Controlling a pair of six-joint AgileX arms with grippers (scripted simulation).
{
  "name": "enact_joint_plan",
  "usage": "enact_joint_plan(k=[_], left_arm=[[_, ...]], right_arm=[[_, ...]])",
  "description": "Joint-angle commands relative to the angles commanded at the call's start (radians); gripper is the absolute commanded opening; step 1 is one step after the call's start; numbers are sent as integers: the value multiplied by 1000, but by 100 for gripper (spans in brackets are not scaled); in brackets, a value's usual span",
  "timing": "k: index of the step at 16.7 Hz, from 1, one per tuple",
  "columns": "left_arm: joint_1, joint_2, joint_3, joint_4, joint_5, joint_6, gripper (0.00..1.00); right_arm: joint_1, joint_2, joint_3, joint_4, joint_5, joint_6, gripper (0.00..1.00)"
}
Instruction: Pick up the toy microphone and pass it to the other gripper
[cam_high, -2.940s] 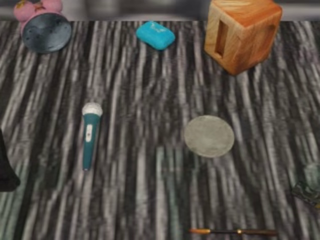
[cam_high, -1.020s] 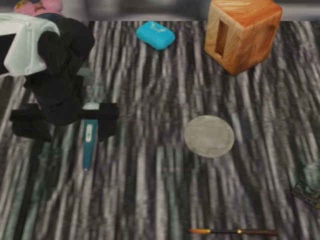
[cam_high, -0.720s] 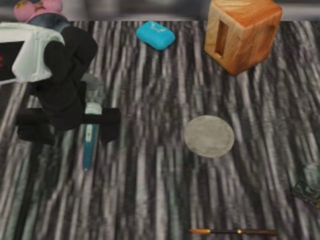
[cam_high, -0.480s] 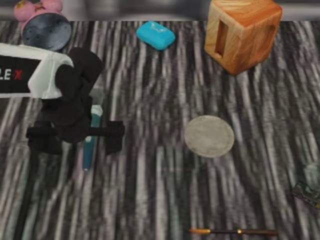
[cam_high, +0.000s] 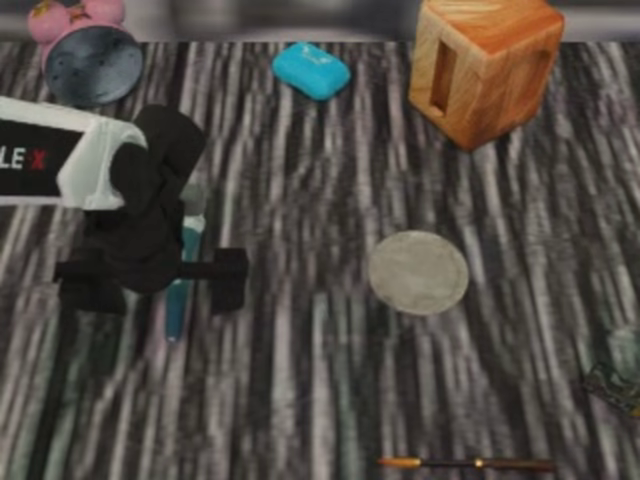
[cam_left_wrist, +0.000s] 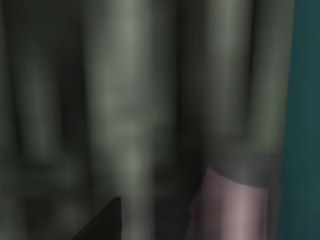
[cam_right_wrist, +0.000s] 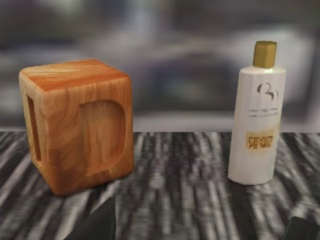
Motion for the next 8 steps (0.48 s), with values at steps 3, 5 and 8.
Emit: enact_joint_plan(k=[3, 5, 8], left_arm=[[0, 0, 0, 0, 0, 0, 77], [0, 0, 0, 0, 0, 0, 62], [0, 0, 0, 0, 0, 0, 40]], right_arm=[[0, 0, 0, 0, 0, 0, 100], [0, 0, 0, 0, 0, 0, 100], [0, 0, 0, 0, 0, 0, 100]])
